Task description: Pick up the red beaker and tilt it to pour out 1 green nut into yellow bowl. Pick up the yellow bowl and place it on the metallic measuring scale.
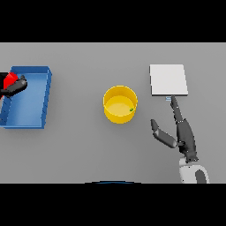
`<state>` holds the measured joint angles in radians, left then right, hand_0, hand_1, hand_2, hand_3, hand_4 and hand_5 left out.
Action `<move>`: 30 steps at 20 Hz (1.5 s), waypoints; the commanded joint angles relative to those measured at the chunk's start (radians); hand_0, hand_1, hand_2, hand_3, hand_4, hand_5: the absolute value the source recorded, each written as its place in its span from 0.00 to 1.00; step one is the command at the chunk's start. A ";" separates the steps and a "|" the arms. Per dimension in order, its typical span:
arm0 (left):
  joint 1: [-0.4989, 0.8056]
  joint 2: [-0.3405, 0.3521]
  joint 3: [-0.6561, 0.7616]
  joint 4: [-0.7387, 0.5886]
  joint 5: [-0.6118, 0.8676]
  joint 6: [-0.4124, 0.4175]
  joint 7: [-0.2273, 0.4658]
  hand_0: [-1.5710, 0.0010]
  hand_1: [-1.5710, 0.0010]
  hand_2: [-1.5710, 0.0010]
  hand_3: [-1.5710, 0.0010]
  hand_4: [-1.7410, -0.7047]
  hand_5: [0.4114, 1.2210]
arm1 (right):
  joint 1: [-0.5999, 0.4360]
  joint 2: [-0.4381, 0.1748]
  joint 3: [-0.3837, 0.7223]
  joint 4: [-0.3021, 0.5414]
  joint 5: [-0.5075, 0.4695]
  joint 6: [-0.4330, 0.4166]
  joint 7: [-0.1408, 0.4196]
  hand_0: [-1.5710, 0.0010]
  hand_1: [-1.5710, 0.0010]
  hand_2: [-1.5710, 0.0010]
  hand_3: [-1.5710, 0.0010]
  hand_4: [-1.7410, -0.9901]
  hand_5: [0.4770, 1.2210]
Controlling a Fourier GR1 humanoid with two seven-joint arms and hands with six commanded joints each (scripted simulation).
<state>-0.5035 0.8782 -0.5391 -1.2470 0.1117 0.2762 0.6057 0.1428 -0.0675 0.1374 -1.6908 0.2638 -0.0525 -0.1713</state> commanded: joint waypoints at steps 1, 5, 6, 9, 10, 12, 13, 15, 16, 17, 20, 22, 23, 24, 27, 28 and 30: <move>-0.004 0.010 -0.006 -0.003 0.016 -0.031 0.004 0.52 0.62 0.61 0.63 0.75 0.41 | -0.013 0.001 -0.004 0.000 0.004 -0.008 0.021 1.00 1.00 1.00 1.00 0.75 0.25; -0.008 0.019 -0.008 -0.007 0.043 -0.084 0.003 0.81 0.84 0.84 0.85 0.88 0.34 | -0.016 0.002 -0.004 0.003 0.005 -0.009 0.032 1.00 1.00 1.00 1.00 0.74 0.25; -0.002 0.020 -0.007 -0.014 0.046 -0.081 -0.007 0.84 0.87 0.87 0.88 0.89 0.34 | -0.018 0.000 0.001 -0.001 0.007 -0.004 0.040 1.00 1.00 1.00 1.00 0.74 0.25; -0.010 0.012 0.009 0.007 0.049 -0.067 -0.043 0.92 0.94 0.93 0.94 0.92 0.32 | -0.024 0.010 0.010 0.000 0.022 -0.012 0.070 1.00 1.00 1.00 1.00 0.73 0.25; -0.016 0.014 0.017 0.013 0.052 -0.069 -0.050 0.94 0.95 0.95 0.95 0.92 0.32 | -0.025 0.006 0.014 0.000 0.038 -0.017 0.074 1.00 1.00 1.00 1.00 0.73 0.25; -0.021 0.012 0.031 0.005 0.060 -0.054 -0.075 0.96 0.97 0.97 0.97 0.92 0.32 | -0.020 -0.004 0.026 0.000 0.082 -0.032 0.082 1.00 1.00 1.00 1.00 0.72 0.25; -0.023 0.001 0.034 0.010 0.065 -0.050 -0.081 0.97 0.97 0.97 0.97 0.92 0.32 | -0.017 -0.002 0.041 -0.006 0.095 -0.027 0.087 1.00 1.00 1.00 1.00 0.72 0.25; -0.020 -0.004 0.033 0.010 0.064 -0.045 -0.095 0.98 0.98 0.98 0.98 0.93 0.33 | -0.054 -0.033 0.049 0.002 0.083 0.023 0.057 1.00 1.00 1.00 1.00 0.77 0.29; -0.021 -0.003 0.030 0.004 0.059 -0.039 -0.087 0.98 0.99 0.99 0.99 0.93 0.34 | -0.088 -0.059 0.055 0.005 0.094 0.047 0.064 1.00 1.00 1.00 1.00 0.75 0.31; -0.024 -0.009 0.026 0.001 0.058 -0.037 -0.077 0.99 0.99 0.99 0.99 0.93 0.35 | -0.114 -0.079 0.062 0.006 0.111 0.061 0.071 1.00 1.00 1.00 1.00 0.72 0.31; -0.025 -0.014 0.025 0.005 0.062 -0.040 -0.077 0.99 0.99 0.99 0.99 0.92 0.36 | -0.196 -0.139 0.107 0.030 0.172 0.129 0.104 1.00 1.00 1.00 1.00 0.65 0.30; -0.033 -0.020 0.026 0.018 0.064 -0.044 -0.083 1.00 1.00 1.00 1.00 0.91 0.37 | -0.261 -0.194 0.138 0.047 0.241 0.167 0.143 1.00 1.00 1.00 1.00 0.62 0.28; -0.034 -0.023 0.020 0.021 0.059 -0.045 -0.080 1.00 1.00 1.00 1.00 0.91 0.37 | -0.295 -0.220 0.156 0.058 0.276 0.184 0.149 1.00 1.00 1.00 1.00 0.61 0.27; -0.033 -0.023 0.024 0.028 0.063 -0.049 -0.090 1.00 1.00 1.00 1.00 0.91 0.37 | -0.330 -0.248 0.183 0.072 0.317 0.204 0.135 1.00 1.00 1.00 1.00 0.61 0.26; -0.031 -0.027 0.022 0.025 0.061 -0.042 -0.091 1.00 1.00 1.00 1.00 0.92 0.38 | -0.425 -0.297 0.252 0.109 0.400 0.269 0.128 1.00 1.00 1.00 1.00 0.62 0.25; -0.026 -0.021 0.021 0.015 0.061 -0.042 -0.092 1.00 1.00 1.00 1.00 0.91 0.38 | -0.449 -0.305 0.269 0.130 0.413 0.286 0.110 1.00 1.00 1.00 1.00 0.63 0.25; -0.029 -0.024 0.017 0.008 0.057 -0.038 -0.087 1.00 1.00 1.00 1.00 0.91 0.38 | -0.499 -0.303 0.300 0.162 0.431 0.316 0.097 1.00 1.00 1.00 1.00 0.63 0.24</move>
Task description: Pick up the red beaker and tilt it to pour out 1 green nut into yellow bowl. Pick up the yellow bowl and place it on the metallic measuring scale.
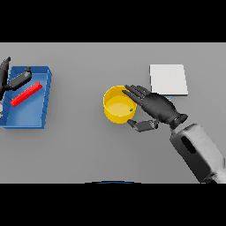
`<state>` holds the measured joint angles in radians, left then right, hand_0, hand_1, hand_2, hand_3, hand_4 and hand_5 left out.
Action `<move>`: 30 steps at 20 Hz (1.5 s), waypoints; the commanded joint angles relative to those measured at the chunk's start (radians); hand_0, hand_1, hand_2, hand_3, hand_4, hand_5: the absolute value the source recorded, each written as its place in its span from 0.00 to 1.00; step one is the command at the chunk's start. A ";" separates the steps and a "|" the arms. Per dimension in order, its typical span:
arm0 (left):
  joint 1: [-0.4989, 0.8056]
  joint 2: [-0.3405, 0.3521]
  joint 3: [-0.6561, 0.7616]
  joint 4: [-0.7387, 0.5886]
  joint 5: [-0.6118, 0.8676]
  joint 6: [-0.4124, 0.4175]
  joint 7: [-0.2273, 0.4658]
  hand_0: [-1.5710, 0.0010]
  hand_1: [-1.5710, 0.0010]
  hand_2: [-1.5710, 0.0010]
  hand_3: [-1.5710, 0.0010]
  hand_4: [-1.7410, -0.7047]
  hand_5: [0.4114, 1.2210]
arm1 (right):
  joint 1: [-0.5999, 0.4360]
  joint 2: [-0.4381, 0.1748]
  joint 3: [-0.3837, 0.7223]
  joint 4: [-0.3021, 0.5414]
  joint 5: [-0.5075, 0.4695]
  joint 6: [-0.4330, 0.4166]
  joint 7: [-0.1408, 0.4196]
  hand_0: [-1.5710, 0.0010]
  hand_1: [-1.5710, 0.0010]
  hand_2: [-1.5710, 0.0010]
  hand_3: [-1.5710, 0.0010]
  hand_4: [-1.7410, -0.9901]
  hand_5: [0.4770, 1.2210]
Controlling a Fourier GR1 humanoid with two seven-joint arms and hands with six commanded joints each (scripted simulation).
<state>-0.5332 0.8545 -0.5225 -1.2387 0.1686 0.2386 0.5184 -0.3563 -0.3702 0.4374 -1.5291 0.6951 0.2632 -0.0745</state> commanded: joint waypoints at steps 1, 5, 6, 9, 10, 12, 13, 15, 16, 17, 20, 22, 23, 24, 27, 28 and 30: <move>-0.002 0.001 0.001 0.012 -0.002 0.000 0.003 1.00 1.00 1.00 1.00 0.91 0.39 | -0.012 -0.002 0.014 0.015 0.006 0.017 -0.011 1.00 1.00 1.00 1.00 0.62 0.24; 0.003 0.005 -0.002 -0.002 -0.001 -0.004 -0.001 1.00 1.00 1.00 1.00 0.91 0.38 | -0.098 -0.018 0.054 0.091 0.025 0.082 -0.047 1.00 1.00 1.00 1.00 0.62 0.27; 0.003 0.009 0.001 0.002 -0.001 -0.003 -0.001 1.00 1.00 1.00 1.00 0.91 0.38 | -0.115 -0.013 0.068 0.111 0.036 0.084 -0.057 1.00 1.00 1.00 1.00 0.63 0.28; -0.005 0.001 -0.003 0.020 -0.005 -0.008 -0.002 1.00 1.00 1.00 1.00 0.91 0.38 | -0.168 0.009 0.100 0.182 0.049 0.107 -0.075 1.00 1.00 1.00 1.00 0.65 0.28; -0.014 0.002 0.003 0.033 -0.001 -0.015 -0.001 1.00 1.00 1.00 1.00 0.91 0.38 | -0.185 0.025 0.111 0.208 0.053 0.114 -0.071 1.00 1.00 1.00 1.00 0.66 0.28; -0.018 -0.001 0.004 0.041 -0.001 -0.020 -0.017 1.00 1.00 1.00 1.00 0.91 0.39 | -0.210 0.034 0.123 0.252 0.056 0.124 -0.087 1.00 1.00 1.00 1.00 0.66 0.28; -0.014 0.005 0.003 0.025 -0.001 -0.020 -0.022 1.00 1.00 1.00 1.00 0.91 0.40 | -0.222 0.032 0.126 0.263 0.056 0.137 -0.092 1.00 1.00 1.00 1.00 0.65 0.27; -0.007 0.020 0.006 0.019 0.001 -0.026 -0.022 1.00 1.00 1.00 1.00 0.91 0.40 | -0.231 0.043 0.152 0.283 0.068 0.159 -0.090 1.00 1.00 1.00 1.00 0.63 0.27; -0.007 0.020 0.009 0.022 0.007 -0.030 -0.020 1.00 1.00 1.00 1.00 0.91 0.40 | -0.246 0.039 0.154 0.305 0.075 0.159 -0.093 1.00 1.00 1.00 1.00 0.61 0.26; -0.015 0.005 0.004 0.034 0.004 -0.030 -0.021 1.00 1.00 1.00 1.00 0.91 0.40 | -0.252 0.045 0.160 0.322 0.077 0.167 -0.089 1.00 1.00 1.00 1.00 0.60 0.26; -0.016 -0.005 0.004 0.047 0.000 -0.024 -0.028 1.00 1.00 1.00 1.00 0.91 0.40 | -0.283 0.054 0.171 0.352 0.079 0.198 -0.081 1.00 1.00 1.00 1.00 0.58 0.26; -0.011 0.009 0.004 0.028 0.000 -0.023 -0.024 1.00 1.00 1.00 1.00 0.91 0.40 | -0.279 0.052 0.194 0.355 0.093 0.214 -0.084 1.00 1.00 1.00 1.00 0.58 0.29; -0.013 0.012 0.008 0.036 -0.003 -0.020 -0.027 1.00 1.00 1.00 1.00 0.91 0.40 | -0.289 0.061 0.200 0.369 0.099 0.214 -0.078 1.00 1.00 1.00 1.00 0.58 0.30; -0.012 0.010 0.006 0.030 0.000 -0.021 -0.019 1.00 1.00 1.00 1.00 0.91 0.39 | -0.291 0.058 0.203 0.366 0.100 0.219 -0.085 1.00 1.00 1.00 1.00 0.58 0.32; -0.012 0.008 0.004 0.030 -0.002 -0.023 -0.031 1.00 1.00 1.00 1.00 0.92 0.39 | -0.292 0.069 0.217 0.371 0.114 0.227 -0.052 0.99 0.97 0.96 0.94 0.54 0.41; -0.005 0.025 0.012 0.019 0.003 -0.027 -0.038 1.00 1.00 1.00 1.00 0.92 0.39 | -0.300 0.065 0.223 0.378 0.126 0.225 -0.049 0.94 0.93 0.91 0.90 0.50 0.46; -0.007 0.021 0.011 0.025 0.006 -0.029 -0.031 1.00 1.00 1.00 1.00 0.91 0.38 | -0.301 0.063 0.232 0.379 0.132 0.221 -0.076 0.68 0.72 0.75 0.77 0.42 0.66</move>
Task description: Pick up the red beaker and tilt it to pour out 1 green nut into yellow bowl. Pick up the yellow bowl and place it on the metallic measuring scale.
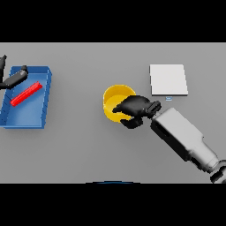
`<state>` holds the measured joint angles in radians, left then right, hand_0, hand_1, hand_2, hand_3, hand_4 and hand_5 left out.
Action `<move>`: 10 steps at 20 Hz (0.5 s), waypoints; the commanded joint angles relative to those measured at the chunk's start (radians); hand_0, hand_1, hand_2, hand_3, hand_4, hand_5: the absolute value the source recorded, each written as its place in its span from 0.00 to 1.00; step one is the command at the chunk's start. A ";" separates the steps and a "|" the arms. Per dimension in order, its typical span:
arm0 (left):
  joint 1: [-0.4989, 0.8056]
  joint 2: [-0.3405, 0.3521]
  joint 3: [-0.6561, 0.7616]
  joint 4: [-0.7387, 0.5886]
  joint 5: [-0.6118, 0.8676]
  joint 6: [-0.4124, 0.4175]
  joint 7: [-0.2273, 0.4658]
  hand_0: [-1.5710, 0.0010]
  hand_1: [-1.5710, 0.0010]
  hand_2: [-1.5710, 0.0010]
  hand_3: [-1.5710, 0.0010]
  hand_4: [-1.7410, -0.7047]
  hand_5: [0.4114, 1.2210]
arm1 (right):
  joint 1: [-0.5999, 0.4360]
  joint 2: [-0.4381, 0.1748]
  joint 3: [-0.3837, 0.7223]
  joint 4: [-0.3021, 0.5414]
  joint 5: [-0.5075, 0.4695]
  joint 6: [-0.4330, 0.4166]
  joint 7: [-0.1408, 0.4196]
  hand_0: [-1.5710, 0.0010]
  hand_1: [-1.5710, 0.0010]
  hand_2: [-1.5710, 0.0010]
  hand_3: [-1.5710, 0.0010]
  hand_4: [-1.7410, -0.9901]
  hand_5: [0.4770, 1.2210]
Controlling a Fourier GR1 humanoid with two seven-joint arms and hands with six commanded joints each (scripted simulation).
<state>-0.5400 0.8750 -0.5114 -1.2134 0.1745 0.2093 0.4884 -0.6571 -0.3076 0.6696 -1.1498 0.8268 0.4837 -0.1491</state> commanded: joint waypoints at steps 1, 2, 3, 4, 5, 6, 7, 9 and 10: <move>0.006 -0.002 0.001 -0.006 0.004 0.004 0.002 1.00 1.00 1.00 1.00 0.91 0.39 | -0.002 -0.005 -0.001 -0.003 -0.003 0.016 0.004 0.54 0.58 0.60 0.70 0.34 0.72; -0.008 -0.010 -0.002 -0.001 -0.004 0.010 0.013 1.00 1.00 1.00 1.00 0.91 0.39 | -0.008 -0.007 -0.004 0.001 -0.013 0.041 0.002 0.43 0.46 0.48 0.62 0.28 0.78; 0.004 -0.002 0.002 -0.006 0.001 0.012 0.006 1.00 1.00 1.00 1.00 0.91 0.39 | -0.001 -0.006 -0.003 -0.004 -0.018 0.045 0.007 0.35 0.37 0.39 0.56 0.23 0.82; 0.001 -0.002 -0.003 -0.013 -0.004 0.014 0.016 1.00 1.00 1.00 1.00 0.91 0.39 | -0.008 -0.011 0.000 -0.003 -0.024 0.065 0.005 0.28 0.30 0.31 0.45 0.18 0.86; -0.008 -0.003 0.000 -0.021 0.001 0.012 0.022 1.00 1.00 1.00 1.00 0.91 0.39 | -0.014 -0.011 -0.003 0.000 -0.033 0.080 0.003 0.22 0.24 0.25 0.41 0.15 0.89; 0.003 0.001 -0.001 -0.022 0.001 0.013 0.021 1.00 1.00 1.00 1.00 0.91 0.39 | -0.006 -0.017 -0.005 -0.013 -0.041 0.086 0.007 0.18 0.19 0.20 0.35 0.12 0.91; -0.004 -0.001 -0.002 -0.021 0.001 0.011 0.030 1.00 1.00 1.00 1.00 0.91 0.39 | -0.005 -0.016 -0.004 -0.025 -0.043 0.096 0.024 0.14 0.15 0.18 0.30 0.10 0.93; 0.005 0.001 -0.002 -0.030 0.001 0.015 0.017 1.00 1.00 1.00 1.00 0.91 0.39 | 0.002 -0.023 0.000 -0.031 -0.042 0.081 0.016 0.09 0.10 0.14 0.26 0.06 0.95; 0.011 0.006 0.001 -0.034 0.005 0.019 0.021 1.00 1.00 1.00 1.00 0.90 0.39 | 0.005 -0.025 -0.002 -0.038 -0.048 0.084 0.022 0.07 0.08 0.12 0.25 0.05 0.96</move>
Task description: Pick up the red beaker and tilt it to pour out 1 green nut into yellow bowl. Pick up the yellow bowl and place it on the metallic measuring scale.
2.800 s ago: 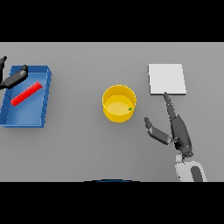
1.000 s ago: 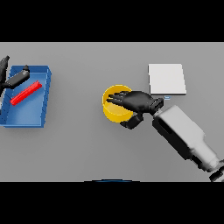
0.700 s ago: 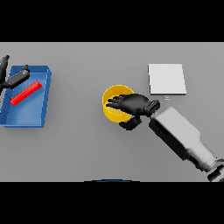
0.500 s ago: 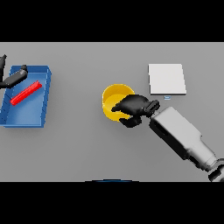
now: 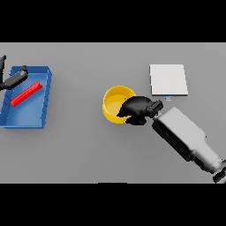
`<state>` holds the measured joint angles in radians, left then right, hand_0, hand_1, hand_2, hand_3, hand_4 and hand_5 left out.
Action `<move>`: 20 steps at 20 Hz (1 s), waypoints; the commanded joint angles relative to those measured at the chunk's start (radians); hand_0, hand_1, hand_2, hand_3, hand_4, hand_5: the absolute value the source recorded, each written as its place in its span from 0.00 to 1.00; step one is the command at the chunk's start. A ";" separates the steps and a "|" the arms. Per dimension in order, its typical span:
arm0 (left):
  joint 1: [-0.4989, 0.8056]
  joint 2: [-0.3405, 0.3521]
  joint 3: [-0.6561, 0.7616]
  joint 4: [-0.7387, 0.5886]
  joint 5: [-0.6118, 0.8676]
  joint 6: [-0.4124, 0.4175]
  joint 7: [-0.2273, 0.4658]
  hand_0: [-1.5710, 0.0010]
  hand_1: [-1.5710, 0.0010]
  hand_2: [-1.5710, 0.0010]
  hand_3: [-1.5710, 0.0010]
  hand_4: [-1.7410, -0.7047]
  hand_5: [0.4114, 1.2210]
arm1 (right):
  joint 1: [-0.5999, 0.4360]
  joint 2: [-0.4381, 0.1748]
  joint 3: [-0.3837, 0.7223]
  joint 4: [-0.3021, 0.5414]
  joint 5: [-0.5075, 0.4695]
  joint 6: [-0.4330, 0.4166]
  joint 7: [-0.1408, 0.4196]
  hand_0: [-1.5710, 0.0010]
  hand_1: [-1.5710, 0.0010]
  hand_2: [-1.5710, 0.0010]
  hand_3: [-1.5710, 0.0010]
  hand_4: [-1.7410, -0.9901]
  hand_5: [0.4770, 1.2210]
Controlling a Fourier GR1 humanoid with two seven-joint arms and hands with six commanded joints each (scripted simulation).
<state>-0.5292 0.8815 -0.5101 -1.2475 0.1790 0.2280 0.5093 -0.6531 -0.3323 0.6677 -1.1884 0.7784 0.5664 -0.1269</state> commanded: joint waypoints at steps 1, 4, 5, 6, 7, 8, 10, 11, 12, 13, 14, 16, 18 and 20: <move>-0.003 -0.002 -0.001 0.001 0.001 -0.003 0.001 1.00 1.00 1.00 1.00 0.90 0.39 | -0.005 0.004 -0.004 0.006 -0.002 -0.002 0.005 0.06 0.06 0.09 0.25 0.04 0.97; 0.005 0.012 -0.001 -0.023 -0.001 0.004 0.016 1.00 1.00 1.00 1.00 0.91 0.39 | -0.016 -0.032 -0.024 -0.039 -0.026 0.025 -0.004 0.03 0.03 0.06 0.24 0.02 0.98; -0.007 0.007 -0.004 -0.023 -0.004 0.004 0.020 1.00 1.00 1.00 1.00 0.91 0.39 | -0.015 -0.040 -0.032 -0.059 -0.036 0.031 0.005 0.02 0.03 0.05 0.24 0.02 0.99; -0.005 0.005 -0.005 -0.013 -0.006 0.003 0.014 1.00 1.00 1.00 1.00 0.91 0.39 | -0.021 -0.042 -0.041 -0.084 -0.049 0.050 0.024 0.02 0.02 0.06 0.19 0.01 0.99; 0.001 0.005 -0.008 -0.023 -0.006 0.004 0.010 1.00 1.00 1.00 1.00 0.91 0.38 | -0.029 -0.053 -0.052 -0.106 -0.060 0.065 0.026 0.02 0.02 0.05 0.15 0.01 0.99; 0.004 0.013 -0.008 -0.024 -0.010 0.004 0.008 1.00 1.00 1.00 1.00 0.91 0.38 | -0.029 -0.067 -0.055 -0.129 -0.063 0.077 0.039 0.01 0.01 0.04 0.12 0.01 0.99; -0.001 0.009 -0.004 -0.025 -0.005 0.007 0.018 1.00 1.00 1.00 1.00 0.91 0.38 | -0.042 -0.103 -0.082 -0.184 -0.078 0.105 0.061 0.01 0.01 0.03 0.14 0.02 1.00; -0.001 0.011 -0.001 -0.018 -0.004 0.004 0.013 1.00 1.00 1.00 1.00 0.91 0.38 | -0.049 -0.112 -0.093 -0.200 -0.083 0.120 0.088 0.01 0.01 0.02 0.15 0.02 1.00; -0.006 0.003 -0.004 -0.011 -0.002 -0.002 0.016 1.00 1.00 1.00 1.00 0.91 0.38 | -0.056 -0.118 -0.100 -0.217 -0.087 0.127 0.104 0.00 0.01 0.02 0.17 0.02 1.00; -0.012 0.002 -0.003 -0.014 -0.002 -0.001 0.016 1.00 1.00 1.00 1.00 0.91 0.38 | -0.052 -0.120 -0.113 -0.233 -0.097 0.135 0.125 0.00 0.00 0.01 0.18 0.02 1.00; -0.012 0.004 0.001 -0.007 0.002 -0.005 0.010 1.00 1.00 1.00 1.00 0.90 0.38 | -0.045 -0.126 -0.121 -0.247 -0.104 0.142 0.137 0.00 0.00 0.01 0.20 0.03 1.00; -0.018 0.002 0.000 0.000 -0.001 -0.009 0.009 1.00 1.00 1.00 1.00 0.90 0.38 | -0.028 -0.144 -0.133 -0.274 -0.120 0.157 0.146 0.00 0.00 0.01 0.21 0.03 1.00; -0.008 0.015 0.000 -0.015 -0.004 -0.007 0.003 1.00 1.00 1.00 1.00 0.91 0.39 | -0.038 -0.171 -0.140 -0.278 -0.107 0.132 0.119 0.00 0.00 0.00 0.21 0.03 1.00; 0.000 0.020 0.006 -0.026 0.002 -0.002 0.001 1.00 1.00 1.00 1.00 0.90 0.40 | -0.062 -0.206 -0.154 -0.270 -0.101 0.122 0.104 0.00 0.00 0.00 0.16 0.03 1.00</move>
<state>-0.5288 0.9016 -0.5038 -1.2730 0.1811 0.2263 0.5094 -0.7155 -0.5399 0.5128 -1.4585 0.6779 0.6889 -0.0213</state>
